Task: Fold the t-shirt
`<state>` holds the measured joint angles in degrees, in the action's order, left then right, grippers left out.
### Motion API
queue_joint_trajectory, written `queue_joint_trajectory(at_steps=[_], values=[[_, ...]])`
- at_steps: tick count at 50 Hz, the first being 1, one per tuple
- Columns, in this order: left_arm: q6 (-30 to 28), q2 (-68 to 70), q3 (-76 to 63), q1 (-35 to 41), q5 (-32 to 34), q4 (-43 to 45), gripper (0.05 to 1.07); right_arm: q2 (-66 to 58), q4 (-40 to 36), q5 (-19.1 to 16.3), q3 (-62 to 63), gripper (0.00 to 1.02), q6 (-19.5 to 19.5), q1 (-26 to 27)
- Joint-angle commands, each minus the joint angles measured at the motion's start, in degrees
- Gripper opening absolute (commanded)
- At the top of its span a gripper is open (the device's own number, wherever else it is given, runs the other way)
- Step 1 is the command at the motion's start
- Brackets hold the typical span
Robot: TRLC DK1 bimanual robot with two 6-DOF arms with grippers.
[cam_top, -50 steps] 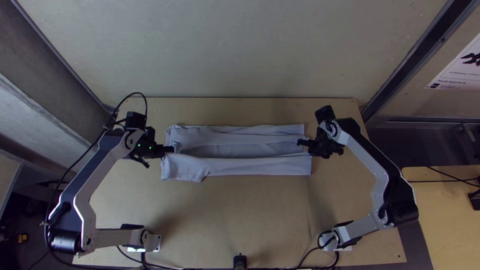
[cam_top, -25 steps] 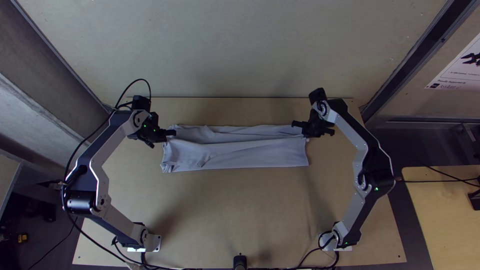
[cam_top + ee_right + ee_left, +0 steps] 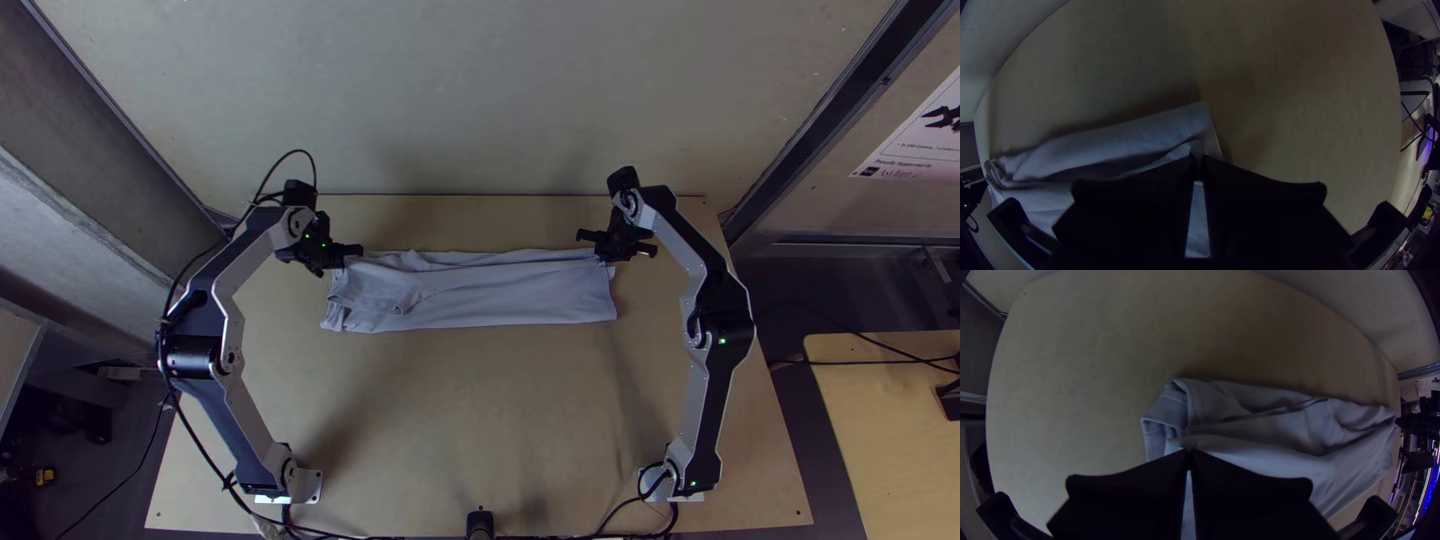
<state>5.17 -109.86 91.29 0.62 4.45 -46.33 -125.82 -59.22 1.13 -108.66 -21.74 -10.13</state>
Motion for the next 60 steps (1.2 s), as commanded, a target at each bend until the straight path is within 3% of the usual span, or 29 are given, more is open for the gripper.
queue_joint_trajectory(at_steps=[1,6,10,15,20,25,37,60], values=[[2.1,-2.1,1.1,0.3,0.0,0.7,1.05,-2.5,-1.4,1.6,-2.7,0.56,1.0,1.2],[3.8,-1.3,1.2,-0.7,2.4,2.1,1.03,-1.4,-1.6,1.6,-2.7,0.8,1.6,1.6],[4.8,0.6,1.1,-1.9,4.8,2.1,1.03,0.2,-1.6,1.6,-2.9,0.89,1.6,2.4],[4.9,3.7,0.2,-4.1,8.1,2.0,1.03,2.7,-1.5,1.8,-2.9,0.94,1.4,3.5],[4.9,6.3,-1.0,-6.4,11.5,1.8,1.03,4.7,-1.7,6.9,-2.3,0.95,1.8,3.9],[4.8,8.9,-3.1,-9.5,17.5,1.2,1.03,7.6,-2.1,8.5,-0.7,0.95,1.8,4.0],[1.0,13.6,-11.1,-16.3,31.0,1.0,1.03,14.2,-2.2,8.6,2.8,0.98,4.0,3.2],[-10.1,8.8,-21.0,-21.6,37.3,1.9,1.03,23.2,-1.3,8.5,3.5,0.98,4.2,1.8]])
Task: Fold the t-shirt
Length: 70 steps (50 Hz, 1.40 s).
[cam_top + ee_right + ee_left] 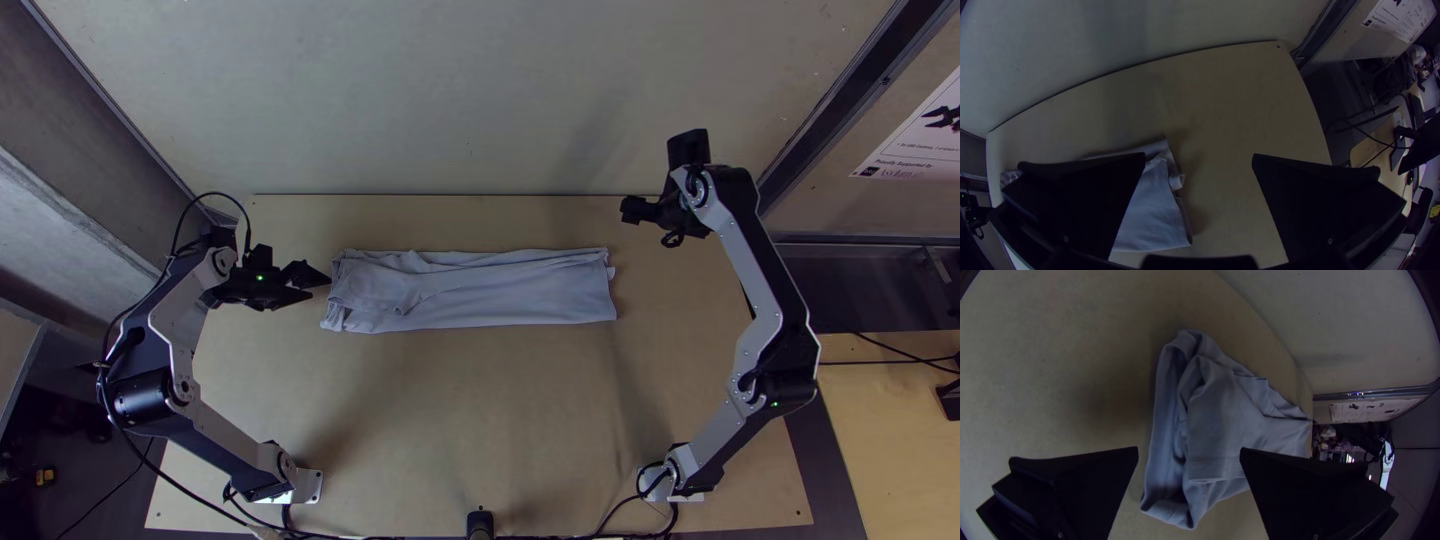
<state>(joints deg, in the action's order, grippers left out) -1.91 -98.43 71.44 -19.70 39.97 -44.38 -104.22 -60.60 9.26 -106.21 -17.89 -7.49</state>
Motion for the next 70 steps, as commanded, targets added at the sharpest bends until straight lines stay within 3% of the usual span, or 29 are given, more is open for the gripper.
queue_joint_trajectory(at_steps=[1,13,26,40,54,60,66,70], values=[[-3.3,-3.4,-1.0,-1.4,1.8,0.1,1.03,1.6,0.0,0.3,1.2,0.98,0.3,-1.0],[-6.3,-9.1,0.9,-1.9,2.4,0.1,1.03,1.9,0.0,0.3,1.6,0.98,0.5,-1.7],[-4.3,-13.5,2.6,-1.7,8.3,0.0,1.03,2.4,0.1,0.5,3.6,0.98,0.5,-3.1],[-3.1,-14.8,2.4,3.1,8.7,0.7,1.03,2.5,0.1,0.8,3.9,0.98,0.5,-3.3],[3.4,-15.1,1.5,12.2,3.8,5.9,1.03,2.7,0.1,1.0,5.5,0.98,0.0,-3.8],[8.4,-15.3,0.9,16.0,-4.7,10.3,1.03,3.2,0.3,1.1,6.5,0.98,-0.3,-4.2],[10.0,-14.9,1.3,19.2,-10.8,10.0,0.9,3.9,0.8,1.2,8.4,0.98,-0.7,-4.4],[10.1,-13.5,0.5,21.3,-17.6,10.5,0.65,4.6,1.6,1.2,10.1,0.98,-1.2,-4.5]])
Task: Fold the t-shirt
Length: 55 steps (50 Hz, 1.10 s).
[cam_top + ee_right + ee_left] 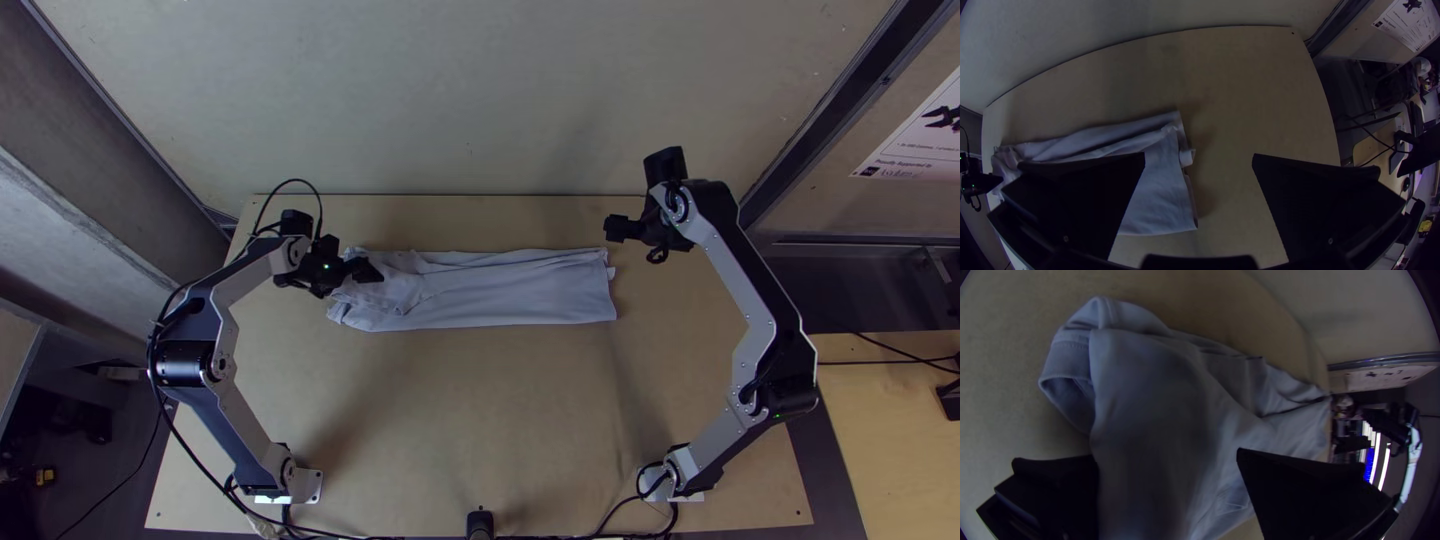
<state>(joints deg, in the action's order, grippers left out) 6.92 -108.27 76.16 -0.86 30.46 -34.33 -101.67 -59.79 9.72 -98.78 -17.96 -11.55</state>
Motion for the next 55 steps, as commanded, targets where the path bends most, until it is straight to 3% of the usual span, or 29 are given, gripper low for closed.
queue_joint_trajectory(at_steps=[1,4,5,21,35,55], values=[[1.3,-3.4,-4.4,2.7,-9.1,0.4,0.55,2.3,1.0,0.7,3.0,0.98,-1.1,-0.5],[2.0,-2.5,-4.3,3.2,-11.4,0.6,0.11,2.8,1.6,0.7,4.2,0.98,-1.2,-0.7],[2.0,-2.2,-4.2,3.4,-11.7,0.4,0.07,3.0,2.0,0.7,4.7,0.98,-1.3,-0.7],[-0.8,5.5,-4.4,0.9,-19.9,-2.5,0.08,5.3,4.5,0.7,9.1,0.98,-2.6,-1.7],[-13.8,7.2,-1.0,-9.3,-27.1,-8.3,0.08,6.4,6.1,0.7,12.2,0.98,-3.2,-2.1],[-32.1,4.2,9.6,-25.7,-35.8,-9.6,0.08,8.5,8.4,0.7,15.8,0.98,-3.5,-2.1]])
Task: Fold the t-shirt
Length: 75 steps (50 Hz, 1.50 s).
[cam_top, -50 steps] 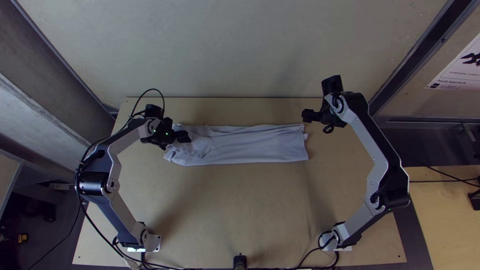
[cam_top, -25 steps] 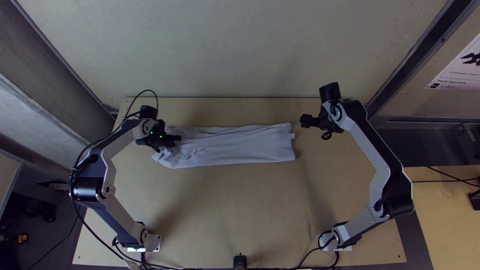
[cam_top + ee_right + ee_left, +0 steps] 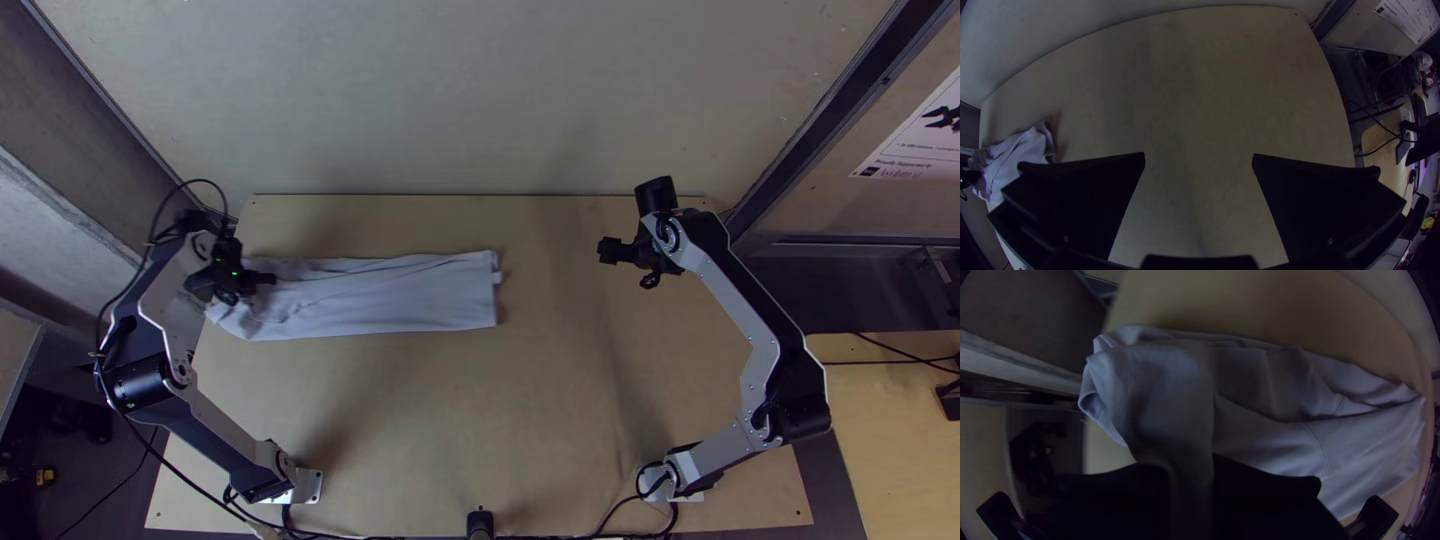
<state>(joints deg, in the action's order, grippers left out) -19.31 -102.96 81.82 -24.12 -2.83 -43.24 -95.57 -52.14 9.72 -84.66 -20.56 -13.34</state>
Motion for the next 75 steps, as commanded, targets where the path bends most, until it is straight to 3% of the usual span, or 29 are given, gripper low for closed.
queue_joint_trajectory(at_steps=[1,14,24,43,57,68,75], values=[[-6.5,-1.2,4.6,-2.7,-3.4,-0.7,0.08,2.5,0.8,0.7,1.9,0.98,-0.9,-0.2],[-13.3,3.0,8.7,1.4,-15.1,-1.1,0.08,3.2,0.9,0.7,2.6,0.98,-0.8,0.2],[-13.0,7.4,10.8,10.3,-20.2,-6.5,0.08,4.2,0.9,0.7,3.1,0.98,-0.8,0.7],[-4.1,7.5,17.1,26.0,-27.9,-19.2,0.08,7.4,0.9,0.7,5.3,0.98,-0.4,3.8],[6.1,2.5,22.5,37.4,-30.0,-27.2,0.08,9.4,0.9,0.7,7.7,0.98,0.3,5.4],[12.8,-3.0,26.1,44.8,-29.6,-31.6,0.08,11.3,1.7,0.7,10.1,0.98,0.9,6.5],[15.7,-5.7,27.5,46.3,-23.8,-32.0,0.08,12.6,2.3,0.7,11.7,0.98,1.9,7.2]])
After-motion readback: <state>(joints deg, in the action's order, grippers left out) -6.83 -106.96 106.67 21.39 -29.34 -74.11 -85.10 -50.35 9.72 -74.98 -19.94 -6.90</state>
